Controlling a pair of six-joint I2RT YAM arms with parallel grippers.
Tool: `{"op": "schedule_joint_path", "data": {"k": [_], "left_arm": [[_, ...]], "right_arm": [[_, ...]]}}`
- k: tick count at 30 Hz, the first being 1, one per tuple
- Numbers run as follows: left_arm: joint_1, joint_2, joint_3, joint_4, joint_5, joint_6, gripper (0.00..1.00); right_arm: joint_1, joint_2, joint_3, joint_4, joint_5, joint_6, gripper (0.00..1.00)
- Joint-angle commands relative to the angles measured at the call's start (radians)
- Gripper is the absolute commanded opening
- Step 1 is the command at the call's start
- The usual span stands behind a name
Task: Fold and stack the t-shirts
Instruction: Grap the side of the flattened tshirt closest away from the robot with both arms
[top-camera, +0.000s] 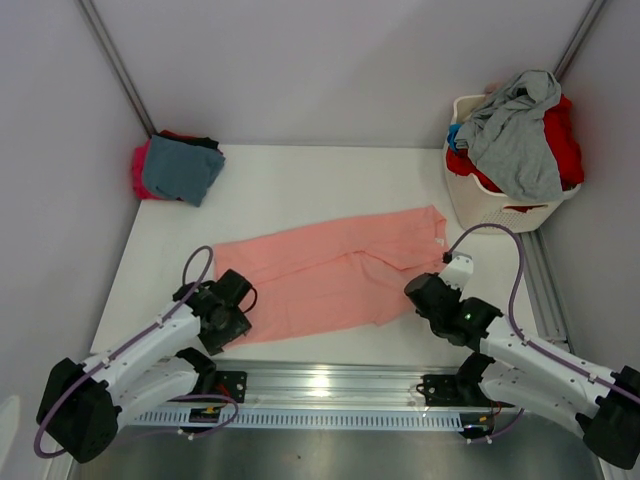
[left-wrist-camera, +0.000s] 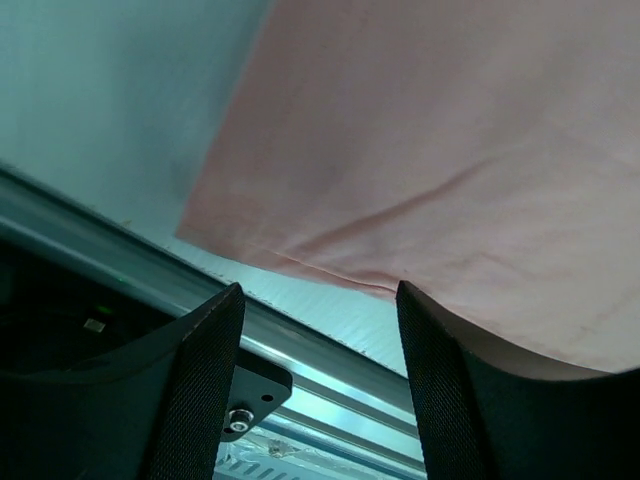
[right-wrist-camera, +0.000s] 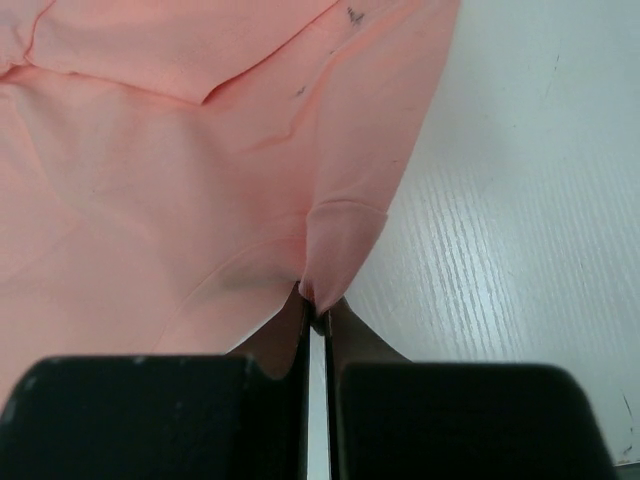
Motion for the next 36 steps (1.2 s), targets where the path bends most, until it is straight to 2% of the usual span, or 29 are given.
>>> {"op": "schedule_joint_path", "data": {"k": [1, 5, 15, 20, 21, 22, 23, 24, 26, 27, 31, 34, 36], "left_arm": [[-0.025, 0.020, 0.047, -0.108, -0.100, -0.138, 0.66], [-0.025, 0.040, 0.049, -0.136, -0.163, -0.183, 0.64], [-0.025, 0.227, 0.083, -0.091, -0.143, -0.111, 0.63], [-0.025, 0.292, 0.099, -0.057, -0.134, -0.088, 0.55], [-0.025, 0.289, 0.103, -0.054, -0.137, -0.075, 0.53], [-0.025, 0.284, 0.104, -0.041, -0.134, -0.065, 0.34], [-0.025, 0.272, 0.103, -0.028, -0.126, -0.046, 0.26], [-0.025, 0.270, 0.098, -0.013, -0.117, -0.038, 0.22], [-0.025, 0.280, 0.086, 0.018, -0.095, -0.029, 0.21], [-0.025, 0.307, 0.086, 0.021, -0.094, -0.025, 0.10], [-0.026, 0.355, 0.107, 0.012, -0.097, -0.008, 0.05], [-0.026, 0.330, 0.098, 0.042, -0.083, 0.008, 0.01], [-0.026, 0.313, 0.087, 0.059, -0.074, 0.012, 0.01]], "right_arm": [[-0.005, -0.020, 0.025, -0.007, 0.075, 0.011, 0.00], [-0.007, -0.024, 0.036, 0.000, 0.071, -0.008, 0.00], [-0.010, -0.052, 0.055, 0.017, 0.046, -0.035, 0.02], [-0.012, -0.090, 0.059, 0.020, 0.038, -0.051, 0.04], [-0.010, -0.100, 0.059, 0.021, 0.029, -0.057, 0.04], [-0.012, -0.104, 0.056, 0.024, 0.025, -0.063, 0.04], [-0.010, -0.109, 0.056, 0.026, 0.018, -0.066, 0.04], [-0.010, -0.113, 0.054, 0.023, 0.015, -0.063, 0.04], [-0.012, -0.126, 0.052, 0.020, 0.015, -0.061, 0.04], [-0.012, -0.135, 0.051, 0.017, 0.017, -0.060, 0.05], [-0.010, -0.158, 0.056, 0.009, 0.026, -0.067, 0.06], [-0.012, -0.163, 0.054, 0.004, 0.032, -0.071, 0.08], [-0.012, -0.161, 0.051, 0.007, 0.032, -0.072, 0.14]]}}
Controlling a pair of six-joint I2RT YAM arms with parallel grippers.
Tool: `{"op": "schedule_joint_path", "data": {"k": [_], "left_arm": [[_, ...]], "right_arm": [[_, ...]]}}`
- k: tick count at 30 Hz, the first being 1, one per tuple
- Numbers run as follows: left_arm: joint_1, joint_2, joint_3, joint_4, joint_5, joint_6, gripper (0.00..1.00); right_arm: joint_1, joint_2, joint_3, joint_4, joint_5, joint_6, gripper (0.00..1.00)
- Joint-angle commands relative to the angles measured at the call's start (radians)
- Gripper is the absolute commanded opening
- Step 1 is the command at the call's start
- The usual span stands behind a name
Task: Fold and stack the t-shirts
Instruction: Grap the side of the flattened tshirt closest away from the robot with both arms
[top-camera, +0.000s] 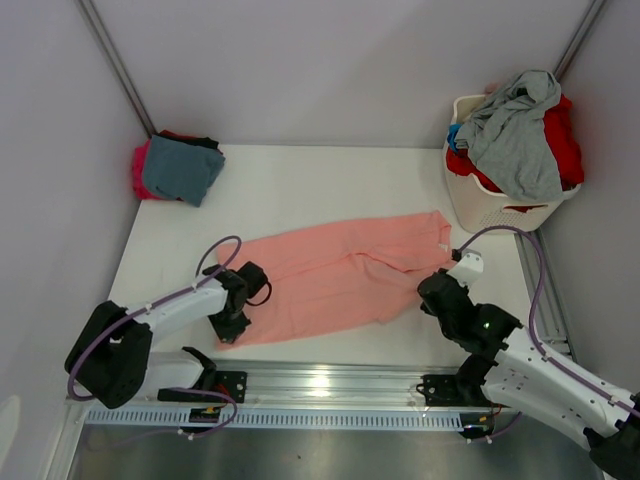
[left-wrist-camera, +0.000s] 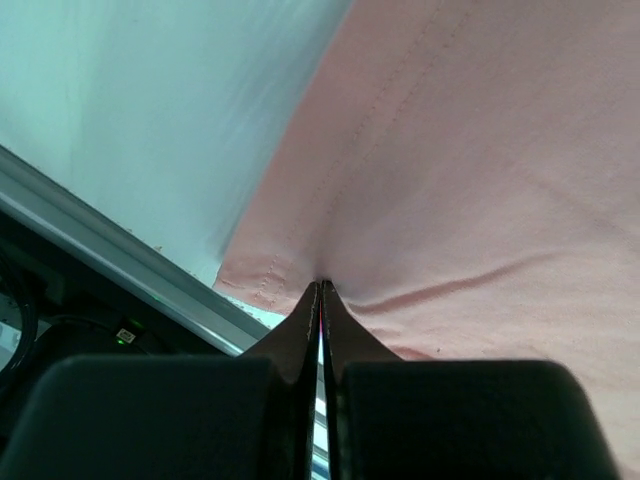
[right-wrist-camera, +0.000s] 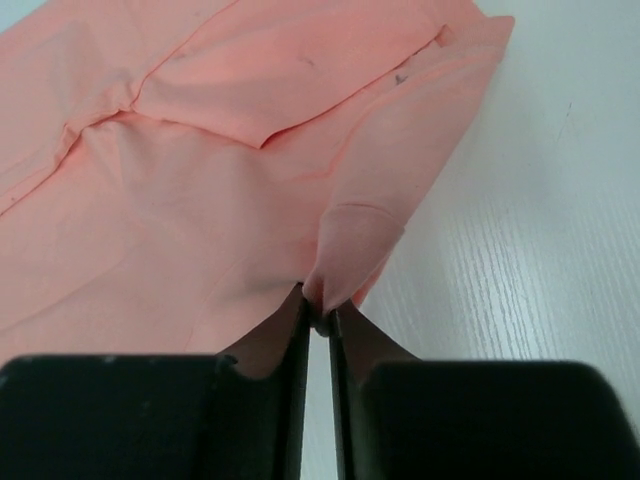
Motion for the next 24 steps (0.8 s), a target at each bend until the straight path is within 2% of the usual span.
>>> {"op": "schedule_joint_path", "data": {"k": [1, 4, 5, 7, 10, 15, 19, 24], "left_arm": [[-0.007, -0.040, 0.002, 0.061, 0.020, 0.019, 0.01], [-0.007, -0.048, 0.005, 0.064, 0.007, 0.022, 0.01], [-0.007, -0.048, 0.008, 0.061, 0.004, 0.022, 0.01], [-0.007, -0.051, 0.011, 0.061, 0.003, 0.023, 0.01], [-0.007, -0.069, 0.022, 0.064, 0.003, 0.022, 0.01], [-0.007, -0.128, 0.047, 0.056, -0.026, 0.029, 0.01], [-0.007, -0.171, 0.073, 0.053, -0.065, 0.043, 0.01], [-0.006, -0.186, 0.108, 0.052, -0.083, 0.074, 0.01]], "right_arm": [[-0.003, -0.008, 0.030, 0.013, 0.038, -0.010, 0.26], [-0.003, 0.009, 0.023, 0.028, 0.038, -0.007, 0.46], [-0.003, 0.019, 0.020, 0.034, 0.038, -0.009, 0.58], [-0.003, 0.029, 0.013, 0.060, 0.036, -0.012, 0.69], [-0.003, 0.040, 0.002, 0.114, 0.007, -0.049, 0.75], [-0.003, 0.036, 0.020, 0.124, -0.097, -0.055, 0.76], [0.011, 0.017, 0.056, 0.026, -0.136, -0.007, 0.76], [0.037, -0.014, 0.020, -0.053, -0.162, 0.072, 0.76]]}}
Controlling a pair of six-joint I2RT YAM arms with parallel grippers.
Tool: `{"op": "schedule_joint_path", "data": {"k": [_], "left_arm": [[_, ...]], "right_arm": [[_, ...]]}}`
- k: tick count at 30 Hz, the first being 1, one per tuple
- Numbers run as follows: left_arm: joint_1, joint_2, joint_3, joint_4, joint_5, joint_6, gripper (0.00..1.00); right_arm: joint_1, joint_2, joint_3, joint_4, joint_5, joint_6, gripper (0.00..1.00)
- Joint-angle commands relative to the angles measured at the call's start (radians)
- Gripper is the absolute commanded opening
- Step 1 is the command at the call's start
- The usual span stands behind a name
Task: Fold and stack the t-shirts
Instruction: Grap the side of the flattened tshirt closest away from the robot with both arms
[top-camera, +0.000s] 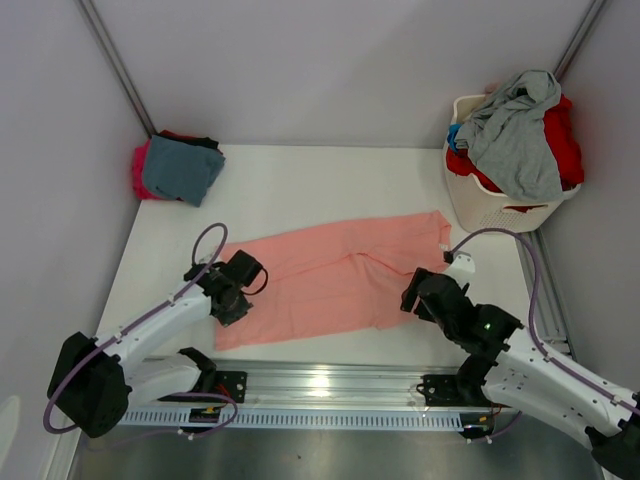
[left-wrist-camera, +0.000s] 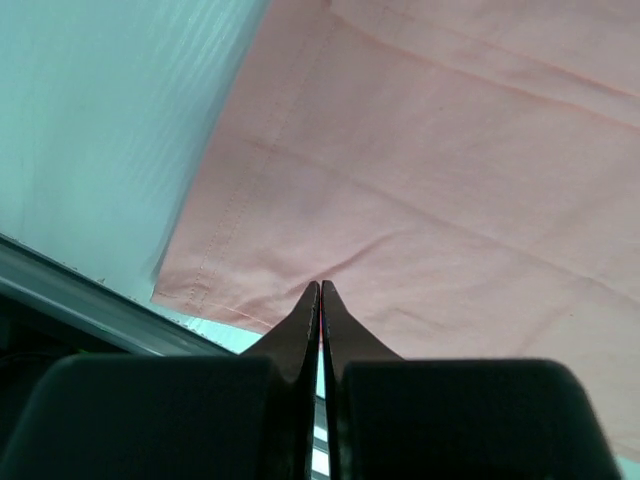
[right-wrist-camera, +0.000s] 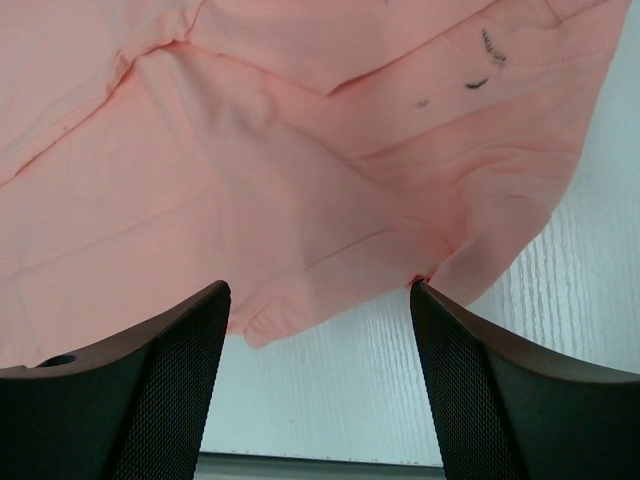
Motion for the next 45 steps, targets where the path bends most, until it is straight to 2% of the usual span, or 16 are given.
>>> {"op": "schedule_joint_path", "data": {"k": [1, 3, 4, 6, 7, 13, 17, 22, 24, 26, 31, 34, 37, 38, 41, 45], "left_arm": [[-0.005, -0.010, 0.048, -0.001, -0.041, 0.030, 0.01], [-0.005, -0.002, 0.046, -0.004, -0.031, 0.027, 0.05], [-0.005, -0.013, 0.039, 0.005, -0.020, 0.026, 0.19], [-0.005, -0.040, 0.000, 0.063, 0.024, 0.049, 0.41], [-0.005, -0.088, -0.026, 0.091, 0.041, 0.061, 0.61], [-0.005, -0.327, -0.124, 0.275, 0.108, 0.156, 0.99], [-0.005, -0.407, -0.136, 0.281, 0.089, 0.187, 0.99], [-0.005, -0.340, -0.118, 0.229, 0.075, 0.181, 0.99], [-0.005, -0.315, -0.112, 0.229, 0.083, 0.182, 0.99], [-0.005, -0.315, -0.113, 0.234, 0.092, 0.182, 0.99], [-0.005, -0.367, -0.129, 0.240, 0.095, 0.195, 0.99], [-0.005, -0.376, -0.129, 0.238, 0.095, 0.202, 0.99], [-0.005, -0.370, -0.126, 0.234, 0.097, 0.208, 0.99], [-0.005, -0.364, -0.124, 0.232, 0.098, 0.210, 0.99], [-0.005, -0.366, -0.126, 0.226, 0.097, 0.211, 0.99], [-0.005, -0.376, -0.136, 0.229, 0.100, 0.211, 0.99]], "right_arm": [[0.018, -0.020, -0.003, -0.068, -0.028, 0.088, 0.76], [0.025, -0.020, -0.040, -0.065, -0.035, 0.115, 0.77], [0.028, -0.019, -0.052, -0.056, -0.046, 0.134, 0.77], [0.029, -0.017, -0.093, -0.021, -0.054, 0.146, 0.77], [0.029, -0.011, -0.107, -0.007, -0.063, 0.149, 0.77], [0.029, 0.065, -0.175, 0.078, -0.098, 0.135, 0.77], [0.032, 0.131, -0.182, 0.111, -0.069, 0.131, 0.77], [0.035, 0.178, -0.179, 0.177, -0.072, 0.105, 0.72], [0.034, 0.196, -0.184, 0.219, -0.074, 0.088, 0.61], [0.037, 0.220, -0.190, 0.263, -0.078, 0.074, 0.54], [0.037, 0.277, -0.195, 0.358, -0.086, 0.034, 0.48], [0.035, 0.311, -0.189, 0.400, -0.086, 0.017, 0.38], [0.035, 0.363, -0.170, 0.424, -0.080, 0.005, 0.25], [0.035, 0.383, -0.164, 0.423, -0.078, -0.001, 0.16], [0.040, 0.400, -0.132, 0.404, -0.071, -0.007, 0.00], [0.054, 0.359, -0.080, 0.307, -0.029, -0.012, 0.00]]}}
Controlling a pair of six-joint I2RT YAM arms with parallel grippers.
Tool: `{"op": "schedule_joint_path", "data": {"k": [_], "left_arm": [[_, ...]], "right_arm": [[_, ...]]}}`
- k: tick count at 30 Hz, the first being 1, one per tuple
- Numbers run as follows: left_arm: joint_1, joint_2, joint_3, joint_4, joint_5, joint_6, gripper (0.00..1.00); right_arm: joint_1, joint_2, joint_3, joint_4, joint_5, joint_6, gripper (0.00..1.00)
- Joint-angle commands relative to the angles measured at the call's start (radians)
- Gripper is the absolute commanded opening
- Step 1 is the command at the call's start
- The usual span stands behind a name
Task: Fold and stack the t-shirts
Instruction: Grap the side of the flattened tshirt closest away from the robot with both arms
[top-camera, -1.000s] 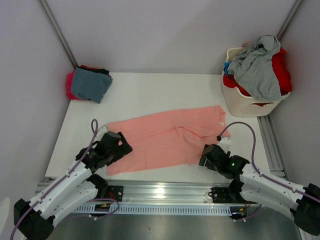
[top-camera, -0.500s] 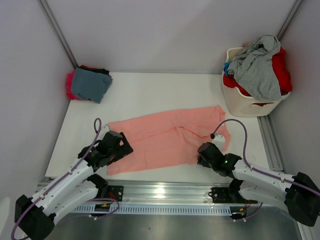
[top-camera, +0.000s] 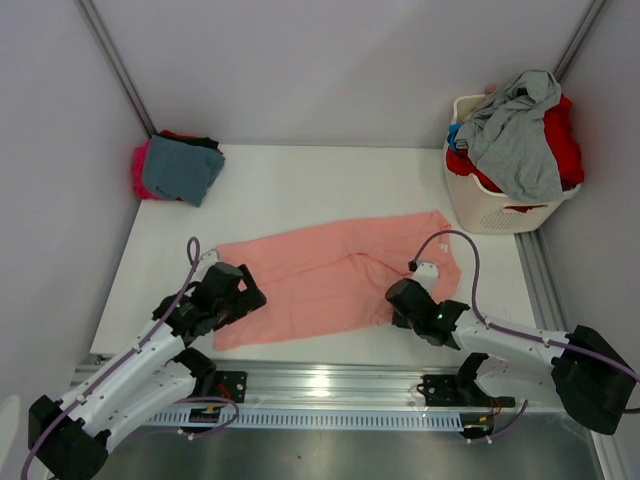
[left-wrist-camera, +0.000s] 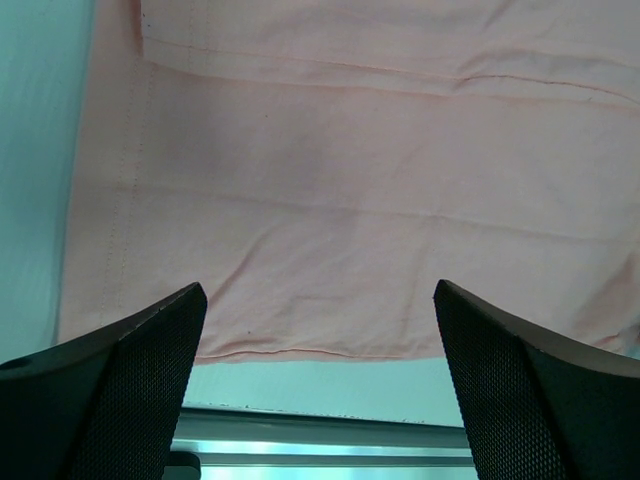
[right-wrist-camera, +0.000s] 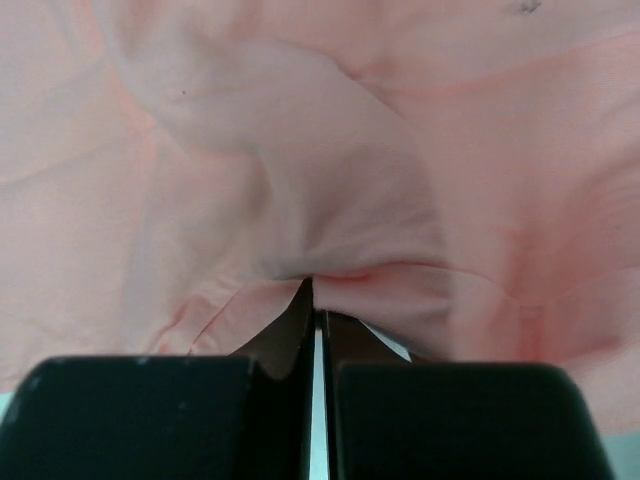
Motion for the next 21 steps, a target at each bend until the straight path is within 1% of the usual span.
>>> {"op": "schedule_joint_path", "data": {"k": [1, 3, 4, 6, 7, 9, 10, 12, 13, 14, 16, 17, 18, 20, 21], "left_arm": [[-0.004, -0.016, -0.012, 0.012, 0.005, 0.026, 0.99], [-0.004, -0.019, -0.023, 0.015, 0.010, 0.026, 0.99], [-0.004, -0.019, -0.026, 0.017, 0.013, 0.023, 0.99], [-0.004, -0.019, -0.041, 0.024, 0.024, 0.021, 0.99], [-0.006, -0.019, -0.040, 0.028, 0.027, 0.020, 0.99], [-0.004, -0.017, -0.051, 0.037, 0.036, 0.020, 0.99], [-0.004, -0.016, -0.049, 0.041, 0.038, 0.020, 0.99], [-0.004, -0.012, -0.049, 0.052, 0.045, 0.023, 0.99], [-0.004, -0.008, -0.048, 0.057, 0.050, 0.026, 0.99], [-0.004, -0.005, -0.042, 0.061, 0.054, 0.030, 0.99], [-0.004, 0.001, -0.038, 0.069, 0.062, 0.035, 0.99], [-0.004, 0.007, -0.037, 0.074, 0.067, 0.039, 0.99], [-0.004, 0.009, -0.037, 0.078, 0.077, 0.043, 0.99], [-0.004, 0.014, -0.035, 0.080, 0.085, 0.050, 0.98], [-0.004, 0.014, -0.035, 0.075, 0.090, 0.052, 0.98]], "right_arm": [[0.015, -0.043, 0.103, -0.084, 0.072, -0.013, 0.00], [0.015, -0.075, 0.151, -0.145, 0.101, -0.018, 0.00], [0.015, -0.084, 0.180, -0.207, 0.136, -0.018, 0.00], [0.015, -0.093, 0.270, -0.259, 0.172, -0.032, 0.00], [0.009, -0.084, 0.299, -0.288, 0.199, -0.044, 0.00], [-0.013, -0.060, 0.385, -0.303, 0.201, -0.067, 0.00], [-0.051, -0.016, 0.411, -0.311, 0.184, -0.081, 0.00], [-0.091, 0.041, 0.456, -0.287, 0.149, -0.111, 0.00], [-0.114, 0.075, 0.462, -0.247, 0.123, -0.134, 0.00], [-0.154, 0.151, 0.462, -0.221, 0.079, -0.141, 0.00], [-0.187, 0.241, 0.471, -0.161, 0.037, -0.150, 0.00], [-0.197, 0.317, 0.479, -0.138, 0.026, -0.170, 0.00], [-0.194, 0.347, 0.482, -0.083, 0.023, -0.185, 0.00], [-0.194, 0.408, 0.481, -0.029, 0.017, -0.210, 0.04], [-0.194, 0.423, 0.479, 0.012, 0.017, -0.216, 0.04]]}}
